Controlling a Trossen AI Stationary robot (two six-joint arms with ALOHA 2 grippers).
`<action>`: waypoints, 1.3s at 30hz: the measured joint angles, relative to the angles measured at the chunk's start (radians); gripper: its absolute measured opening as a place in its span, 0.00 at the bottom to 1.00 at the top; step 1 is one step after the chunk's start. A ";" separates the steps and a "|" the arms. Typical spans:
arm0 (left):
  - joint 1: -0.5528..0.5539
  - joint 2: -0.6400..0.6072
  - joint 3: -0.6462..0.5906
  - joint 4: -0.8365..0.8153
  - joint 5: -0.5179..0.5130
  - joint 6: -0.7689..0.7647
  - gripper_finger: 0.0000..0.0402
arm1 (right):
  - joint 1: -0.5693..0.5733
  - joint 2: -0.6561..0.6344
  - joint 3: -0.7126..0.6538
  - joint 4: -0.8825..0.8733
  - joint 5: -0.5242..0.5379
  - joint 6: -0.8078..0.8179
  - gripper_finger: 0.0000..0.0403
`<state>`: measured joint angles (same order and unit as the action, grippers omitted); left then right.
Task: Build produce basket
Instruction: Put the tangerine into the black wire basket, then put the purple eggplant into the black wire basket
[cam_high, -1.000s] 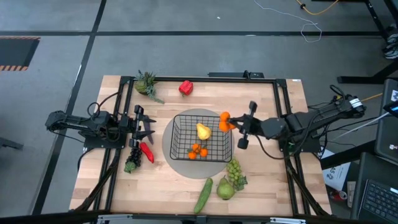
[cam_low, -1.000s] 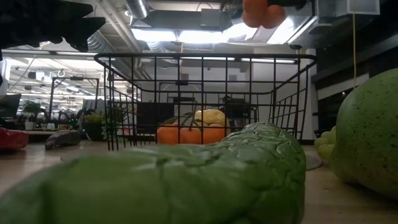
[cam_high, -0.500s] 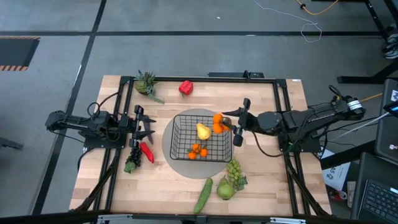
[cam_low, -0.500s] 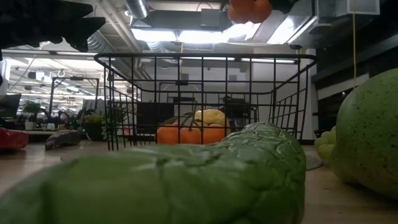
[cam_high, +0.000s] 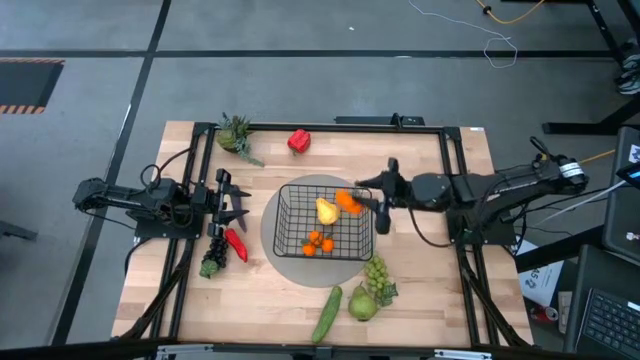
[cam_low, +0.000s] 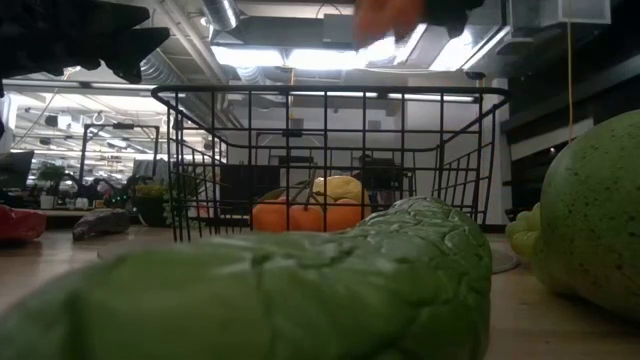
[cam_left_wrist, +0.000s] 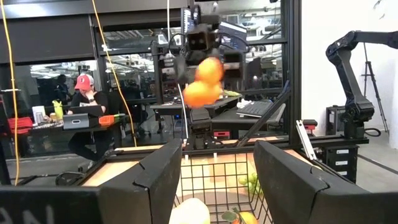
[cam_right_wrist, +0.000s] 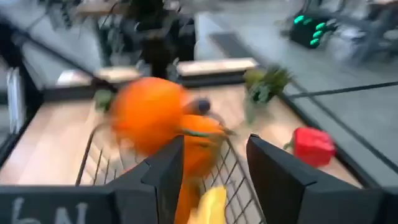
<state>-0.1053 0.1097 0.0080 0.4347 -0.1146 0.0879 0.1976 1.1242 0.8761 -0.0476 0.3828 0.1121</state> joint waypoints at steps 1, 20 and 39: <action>0.000 0.000 0.000 0.000 0.000 0.000 0.49 | -0.007 0.002 0.000 -0.005 -0.033 -0.006 0.43; 0.000 0.000 0.000 0.001 0.006 -0.166 0.49 | -0.047 -0.034 0.000 -0.071 -0.077 0.023 0.43; 0.000 0.003 0.013 0.104 -0.448 -0.380 0.49 | -0.047 -0.197 0.000 -0.345 0.074 0.045 0.43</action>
<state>-0.1053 0.1125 0.0213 0.5391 -0.5629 -0.2924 0.1505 0.9275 0.8764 -0.3930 0.4563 0.1570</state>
